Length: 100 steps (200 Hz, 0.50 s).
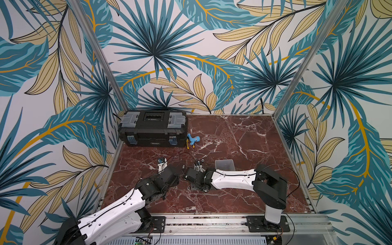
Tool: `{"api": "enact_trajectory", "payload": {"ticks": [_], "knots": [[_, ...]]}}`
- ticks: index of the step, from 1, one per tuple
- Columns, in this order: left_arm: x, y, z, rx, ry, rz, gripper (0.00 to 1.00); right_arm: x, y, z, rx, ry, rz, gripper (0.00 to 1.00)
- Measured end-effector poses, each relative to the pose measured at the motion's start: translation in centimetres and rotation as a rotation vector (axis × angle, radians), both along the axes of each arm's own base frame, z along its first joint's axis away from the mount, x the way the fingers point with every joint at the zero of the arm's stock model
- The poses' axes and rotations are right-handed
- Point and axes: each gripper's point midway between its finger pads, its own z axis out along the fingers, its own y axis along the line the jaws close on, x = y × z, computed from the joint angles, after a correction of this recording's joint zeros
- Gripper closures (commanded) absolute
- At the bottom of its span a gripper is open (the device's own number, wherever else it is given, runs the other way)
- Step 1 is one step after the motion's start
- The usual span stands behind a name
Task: Put the socket on the desktop into the storage box
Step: Pick up the socket head at the center of the board.
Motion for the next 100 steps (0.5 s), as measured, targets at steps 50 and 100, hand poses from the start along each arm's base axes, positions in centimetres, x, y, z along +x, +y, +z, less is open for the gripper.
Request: {"api": "enact_trajectory", "payload": {"ticks": [50,100], "knots": [[-0.1,-0.1,-0.4,-0.011,0.006,-0.004,0.35,0.0,-0.2,-0.5,-0.012,-0.001,-0.016,0.81],[0.0,-0.7,-0.3,-0.038,0.005,-0.021,0.33,0.0,-1.5,-0.3,-0.014,-0.035,-0.029,1.0]]}}
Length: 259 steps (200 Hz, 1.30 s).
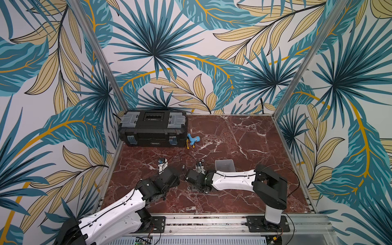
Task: Put the socket on the desktop into the storage box
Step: Pick up the socket head at the center of the board, then place the socket head in the storage box.
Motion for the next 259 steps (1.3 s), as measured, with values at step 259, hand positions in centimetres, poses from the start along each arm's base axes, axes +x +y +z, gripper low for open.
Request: {"api": "enact_trajectory", "payload": {"ticks": [259], "knots": [[-2.2,-17.1,10.0,-0.586,-0.099,-0.693,0.37,-1.4,-8.7,18.4,0.432,-0.454,0.204,1.0]]}}
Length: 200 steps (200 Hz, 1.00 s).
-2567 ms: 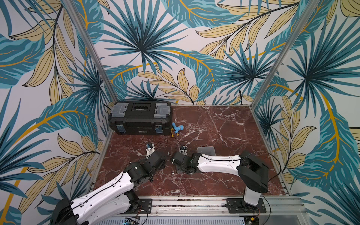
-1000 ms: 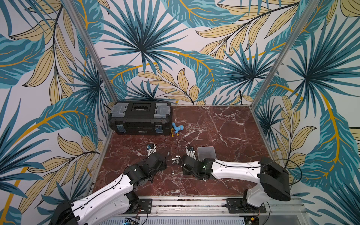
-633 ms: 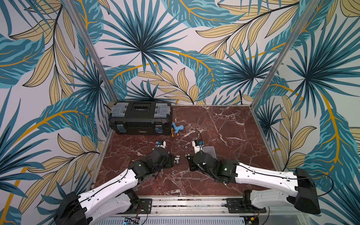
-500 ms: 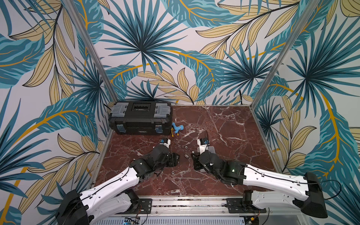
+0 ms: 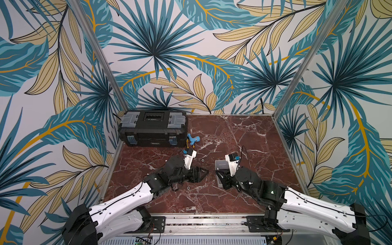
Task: Put the socket on the desktop into the storage box
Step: Place the socket head in the storage box.
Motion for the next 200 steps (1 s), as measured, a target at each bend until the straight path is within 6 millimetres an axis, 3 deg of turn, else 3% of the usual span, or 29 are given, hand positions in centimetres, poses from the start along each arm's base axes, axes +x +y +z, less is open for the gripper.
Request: {"api": "enact_trajectory", "payload": {"ticks": [40,105,144,200], "knots": [[-0.6,-0.6,1.6,-0.05,-0.037,-0.021,0.37,-0.5,1.6,-1.4,-0.004,0.057,0.08,1.0],[-0.1,-0.7,0.9,-0.04,-0.018,0.0,0.37,-0.8,2.4,-1.1,0.032,0.063,0.118,1.0],[0.9,1.3,-0.4,0.037,-0.018,0.114,0.36,0.5,0.1,-1.9,-0.057,0.079,-0.001,1.0],[1.7,3.9,-3.1,0.183,0.006,0.228,0.36,2.5,-5.0,-3.4,-0.154,0.158,-0.211,1.0]]}}
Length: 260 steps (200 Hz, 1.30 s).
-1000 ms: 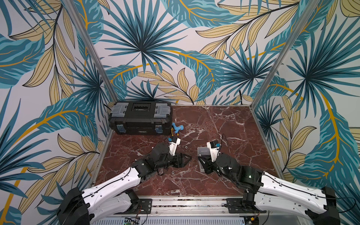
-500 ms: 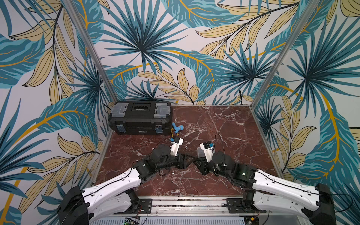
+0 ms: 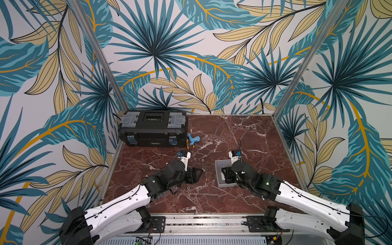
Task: Put the socket on the desktop into the storage box
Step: Place the socket head in the storage box.
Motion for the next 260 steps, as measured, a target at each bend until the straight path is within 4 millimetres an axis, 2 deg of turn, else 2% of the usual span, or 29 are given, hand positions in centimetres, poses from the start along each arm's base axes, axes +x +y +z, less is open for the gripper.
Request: {"api": "enact_trajectory", "payload": {"ticks": [35,71,152,171,194,201,227,260], "knots": [[0.3,1.7,-1.5,0.086,0.016,0.064,0.35,0.5,-2.5,-0.3,-0.032,0.049,-0.083,1.0],[0.7,3.5,-2.7,0.164,0.027,0.129,0.34,0.7,-3.5,-0.9,-0.046,0.089,-0.11,1.0],[1.1,5.7,-2.6,0.184,0.009,0.206,0.33,1.1,-3.1,-4.4,-0.141,0.204,-0.112,1.0],[1.2,6.3,-2.9,0.192,0.01,0.23,0.33,1.1,-3.0,-4.7,-0.147,0.215,-0.109,0.81],[1.2,6.9,-3.3,0.198,0.016,0.253,0.32,1.1,-2.8,-4.6,-0.136,0.22,-0.113,0.45],[1.2,7.0,-3.4,0.199,0.018,0.256,0.32,1.1,-2.7,-4.5,-0.132,0.22,-0.11,0.39],[1.1,6.6,-3.3,0.191,0.02,0.237,0.31,1.0,-2.2,-3.9,-0.105,0.22,-0.086,0.34],[1.0,5.7,-3.3,0.17,0.028,0.201,0.32,0.9,-1.5,-1.8,-0.05,0.175,-0.058,0.36]]}}
